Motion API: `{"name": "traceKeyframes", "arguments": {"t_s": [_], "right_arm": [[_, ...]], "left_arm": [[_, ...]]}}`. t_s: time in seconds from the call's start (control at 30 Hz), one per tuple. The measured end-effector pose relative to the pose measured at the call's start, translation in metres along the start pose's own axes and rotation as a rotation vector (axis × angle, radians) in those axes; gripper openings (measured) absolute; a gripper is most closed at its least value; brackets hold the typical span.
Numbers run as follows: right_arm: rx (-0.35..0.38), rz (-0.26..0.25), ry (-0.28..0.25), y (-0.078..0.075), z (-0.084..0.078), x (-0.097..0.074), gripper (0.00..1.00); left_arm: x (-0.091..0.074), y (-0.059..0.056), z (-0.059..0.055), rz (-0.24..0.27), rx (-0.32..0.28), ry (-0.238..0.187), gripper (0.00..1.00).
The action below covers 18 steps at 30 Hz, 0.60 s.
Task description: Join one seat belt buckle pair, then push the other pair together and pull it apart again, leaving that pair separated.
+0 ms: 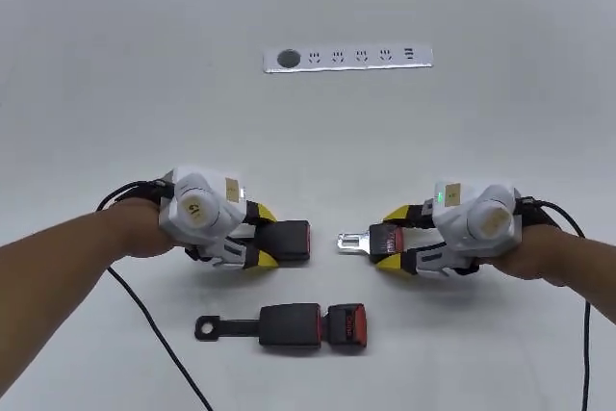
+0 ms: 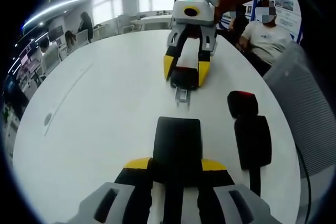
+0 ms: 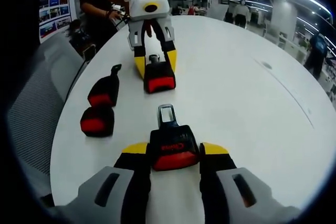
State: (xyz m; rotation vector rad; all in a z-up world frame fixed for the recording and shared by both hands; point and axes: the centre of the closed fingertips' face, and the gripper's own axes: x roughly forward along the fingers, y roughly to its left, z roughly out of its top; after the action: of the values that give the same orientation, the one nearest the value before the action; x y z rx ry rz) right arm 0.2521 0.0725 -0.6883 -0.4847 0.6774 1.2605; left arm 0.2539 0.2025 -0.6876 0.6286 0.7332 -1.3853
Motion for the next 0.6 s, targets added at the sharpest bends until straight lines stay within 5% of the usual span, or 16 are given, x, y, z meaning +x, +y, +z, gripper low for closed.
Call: {"name": "traceKeyframes", "arguments": {"t_s": [0.6], "right_arm": [[-0.015, 0.024, -0.014, -0.002, 0.019, 0.026, 0.35]], "left_arm": [[0.005, 0.004, -0.001, -0.015, 0.01, 0.019, 0.34]]}}
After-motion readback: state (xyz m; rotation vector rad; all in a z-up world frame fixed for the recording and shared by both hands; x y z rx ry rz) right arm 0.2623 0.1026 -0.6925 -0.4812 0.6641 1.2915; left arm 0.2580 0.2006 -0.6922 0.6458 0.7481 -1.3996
